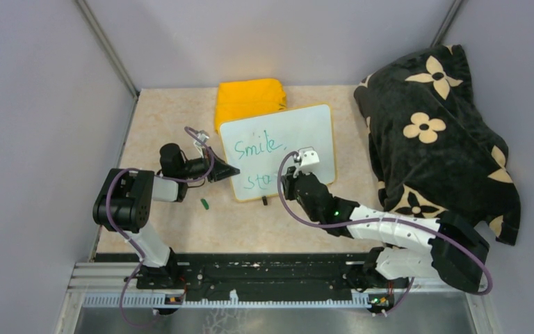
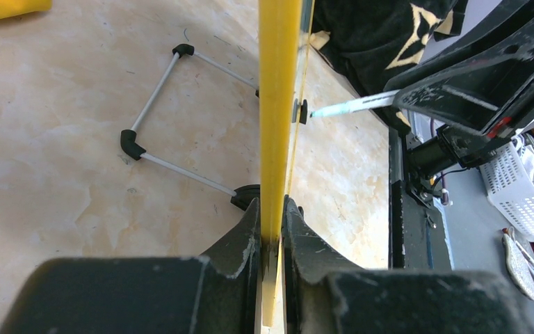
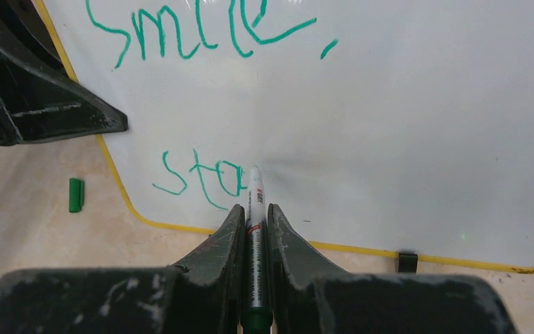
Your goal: Write a sentence on the whiteboard
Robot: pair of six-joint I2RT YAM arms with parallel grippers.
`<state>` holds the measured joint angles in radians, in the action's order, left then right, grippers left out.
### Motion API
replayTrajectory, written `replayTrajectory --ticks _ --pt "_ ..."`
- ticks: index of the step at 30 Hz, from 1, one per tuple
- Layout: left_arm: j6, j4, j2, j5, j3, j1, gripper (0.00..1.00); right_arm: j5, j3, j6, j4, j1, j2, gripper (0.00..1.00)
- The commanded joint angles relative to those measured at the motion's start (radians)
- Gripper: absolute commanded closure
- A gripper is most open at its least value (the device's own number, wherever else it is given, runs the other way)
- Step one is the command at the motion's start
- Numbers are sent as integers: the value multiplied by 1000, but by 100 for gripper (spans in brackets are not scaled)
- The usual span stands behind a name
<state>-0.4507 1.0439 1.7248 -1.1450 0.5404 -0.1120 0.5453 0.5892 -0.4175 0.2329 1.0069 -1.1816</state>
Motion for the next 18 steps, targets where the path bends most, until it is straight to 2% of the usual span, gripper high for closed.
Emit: replayTrajectory --ticks 1,18 --pt "47 -78 11 51 -2 -6 100 49 26 36 24 -8 46 100" --pt "53 -88 10 50 0 -6 100 19 87 59 70 -9 -33 100"
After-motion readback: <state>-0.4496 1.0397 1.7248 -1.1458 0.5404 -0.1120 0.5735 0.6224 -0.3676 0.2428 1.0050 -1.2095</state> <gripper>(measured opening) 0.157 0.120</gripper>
